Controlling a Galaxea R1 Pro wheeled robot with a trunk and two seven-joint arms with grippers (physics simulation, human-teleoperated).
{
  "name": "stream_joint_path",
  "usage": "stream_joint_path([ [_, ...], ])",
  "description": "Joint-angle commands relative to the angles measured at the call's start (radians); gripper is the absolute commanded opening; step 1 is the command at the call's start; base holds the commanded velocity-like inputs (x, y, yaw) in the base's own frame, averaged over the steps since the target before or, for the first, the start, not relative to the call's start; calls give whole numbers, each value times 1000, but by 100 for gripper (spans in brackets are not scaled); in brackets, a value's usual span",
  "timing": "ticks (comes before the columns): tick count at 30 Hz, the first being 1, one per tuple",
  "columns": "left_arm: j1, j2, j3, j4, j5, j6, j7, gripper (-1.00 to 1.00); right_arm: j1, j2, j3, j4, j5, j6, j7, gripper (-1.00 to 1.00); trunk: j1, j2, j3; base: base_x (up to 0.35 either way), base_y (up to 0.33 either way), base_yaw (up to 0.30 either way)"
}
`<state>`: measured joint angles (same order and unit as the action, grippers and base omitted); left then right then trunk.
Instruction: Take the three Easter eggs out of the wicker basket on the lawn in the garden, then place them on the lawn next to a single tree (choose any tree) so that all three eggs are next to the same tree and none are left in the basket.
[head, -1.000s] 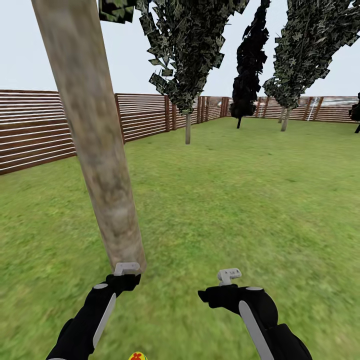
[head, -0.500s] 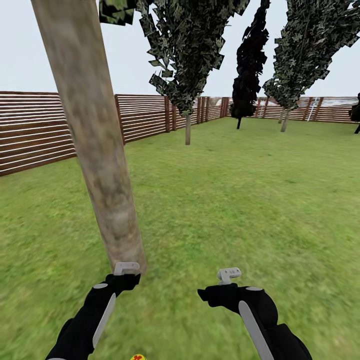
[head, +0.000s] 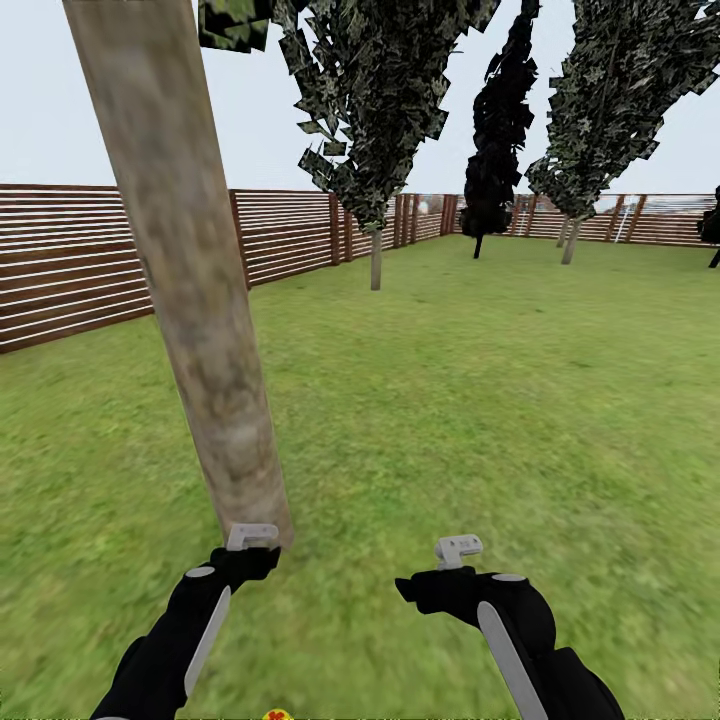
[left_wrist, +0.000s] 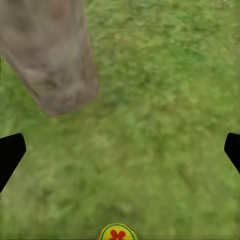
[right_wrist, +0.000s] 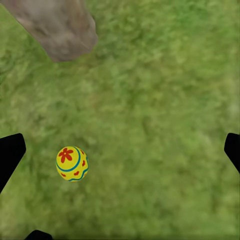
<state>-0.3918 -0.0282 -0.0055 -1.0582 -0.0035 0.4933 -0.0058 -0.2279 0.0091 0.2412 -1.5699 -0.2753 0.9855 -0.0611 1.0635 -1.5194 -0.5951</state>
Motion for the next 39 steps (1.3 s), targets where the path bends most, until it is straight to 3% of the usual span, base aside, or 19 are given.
stream_joint_path([
  [1,0,0,0,-2,-1,5,-1,100,-1,0,0,-1,-7,4,-6,100,0,-1,-1,-120,0,0],
  [11,0,0,-1,-3,-1,5,1,100,-1,0,0,-1,-6,4,-6,100,0,-1,-1,-276,0,32],
  [30,1,0,2,-7,0,5,-2,100,-1,1,4,-1,-5,4,-6,100,0,-1,-4,-258,55,262],
  [39,1,-2,7,-12,2,14,-6,100,-1,2,5,-1,-4,4,-6,100,-35,62,19,-16,6,275],
])
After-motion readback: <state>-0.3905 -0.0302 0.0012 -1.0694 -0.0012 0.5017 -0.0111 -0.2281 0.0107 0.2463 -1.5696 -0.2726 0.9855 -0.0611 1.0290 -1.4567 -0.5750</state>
